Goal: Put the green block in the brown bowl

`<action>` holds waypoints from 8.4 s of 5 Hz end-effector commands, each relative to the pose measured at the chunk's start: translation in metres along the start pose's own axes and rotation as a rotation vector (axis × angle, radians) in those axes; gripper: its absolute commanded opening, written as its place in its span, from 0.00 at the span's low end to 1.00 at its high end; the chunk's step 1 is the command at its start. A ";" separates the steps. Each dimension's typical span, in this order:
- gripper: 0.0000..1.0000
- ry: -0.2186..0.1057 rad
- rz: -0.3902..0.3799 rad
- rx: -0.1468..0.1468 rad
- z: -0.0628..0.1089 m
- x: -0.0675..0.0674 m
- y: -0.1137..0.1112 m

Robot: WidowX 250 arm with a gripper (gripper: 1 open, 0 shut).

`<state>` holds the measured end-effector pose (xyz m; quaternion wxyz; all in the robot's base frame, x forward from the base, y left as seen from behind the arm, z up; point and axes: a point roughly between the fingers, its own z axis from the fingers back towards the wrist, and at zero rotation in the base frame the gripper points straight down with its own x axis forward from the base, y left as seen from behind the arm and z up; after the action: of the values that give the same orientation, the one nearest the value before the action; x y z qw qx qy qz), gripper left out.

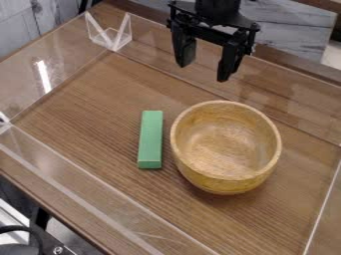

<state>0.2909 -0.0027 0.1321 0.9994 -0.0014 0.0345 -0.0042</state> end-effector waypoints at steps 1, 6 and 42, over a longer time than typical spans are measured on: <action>1.00 0.002 0.132 -0.015 -0.010 -0.014 0.012; 1.00 -0.034 0.572 -0.105 -0.072 -0.057 0.032; 0.00 -0.032 0.134 -0.265 -0.007 -0.038 -0.065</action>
<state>0.2408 -0.0685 0.1103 0.9882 -0.1238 0.0575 0.0701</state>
